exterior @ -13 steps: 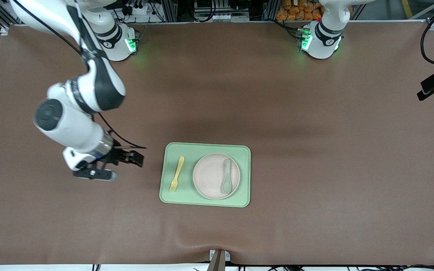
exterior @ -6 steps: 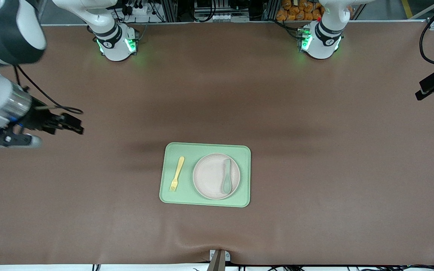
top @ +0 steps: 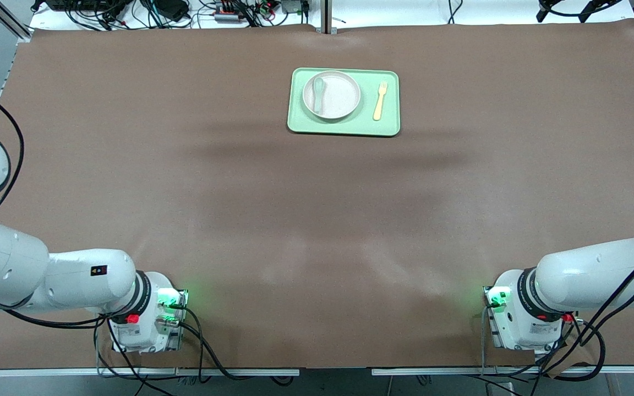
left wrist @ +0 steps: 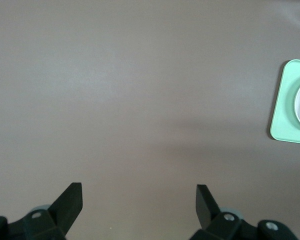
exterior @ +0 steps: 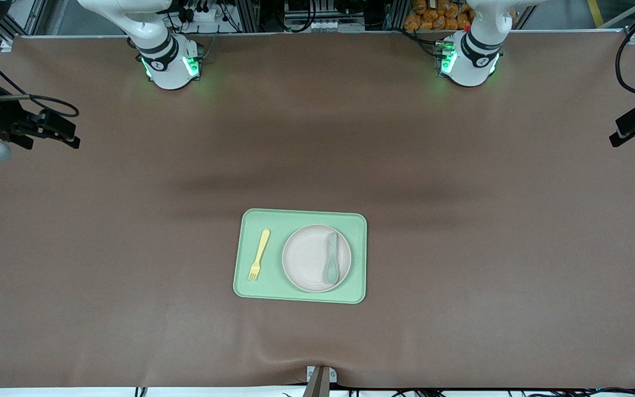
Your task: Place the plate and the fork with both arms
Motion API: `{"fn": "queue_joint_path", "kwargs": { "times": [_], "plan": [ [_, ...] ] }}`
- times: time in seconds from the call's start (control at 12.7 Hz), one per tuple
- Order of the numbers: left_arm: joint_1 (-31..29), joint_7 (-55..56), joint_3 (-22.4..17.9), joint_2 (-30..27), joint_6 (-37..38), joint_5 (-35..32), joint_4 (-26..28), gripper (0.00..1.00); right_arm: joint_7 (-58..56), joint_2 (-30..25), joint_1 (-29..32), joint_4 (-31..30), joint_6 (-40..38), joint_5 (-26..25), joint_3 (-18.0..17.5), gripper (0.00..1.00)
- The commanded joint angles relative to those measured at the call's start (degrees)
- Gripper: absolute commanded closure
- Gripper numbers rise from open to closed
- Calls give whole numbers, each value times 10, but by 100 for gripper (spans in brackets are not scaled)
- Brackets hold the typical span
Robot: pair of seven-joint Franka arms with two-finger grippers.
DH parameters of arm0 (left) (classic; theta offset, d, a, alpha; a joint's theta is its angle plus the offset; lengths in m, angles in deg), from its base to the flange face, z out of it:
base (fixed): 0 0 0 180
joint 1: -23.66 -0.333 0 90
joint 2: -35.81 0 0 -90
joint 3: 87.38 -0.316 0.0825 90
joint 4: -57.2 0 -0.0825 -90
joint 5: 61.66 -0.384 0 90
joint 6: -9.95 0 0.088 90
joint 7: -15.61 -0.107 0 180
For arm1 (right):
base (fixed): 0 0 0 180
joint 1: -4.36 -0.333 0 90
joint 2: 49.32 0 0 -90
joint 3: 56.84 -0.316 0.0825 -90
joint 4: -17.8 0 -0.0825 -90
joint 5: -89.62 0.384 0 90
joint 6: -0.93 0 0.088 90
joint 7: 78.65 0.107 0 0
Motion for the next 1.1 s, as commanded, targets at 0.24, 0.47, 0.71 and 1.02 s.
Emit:
{"fn": "queue_joint_path", "kwargs": {
  "times": [0.24, 0.47, 0.71, 1.02],
  "plan": [
    [-3, -12, 0, -9, 20, 10, 3, 0, -26, -18, 7, 4, -15, -15, -5, 0],
    [2, -12, 4, -8, 20, 10, 4, 0, -26, -18, 8, 4, -15, -15, -5, 0],
    [7, -1, 36, -10, 30, 8, 13, 0, -31, -17, 21, 2, -15, -14, -4, 0],
    [7, -4, 48, -22, 28, 2, 32, 0, -48, -16, 30, 2, -15, -14, -5, 0]
  ]
}}
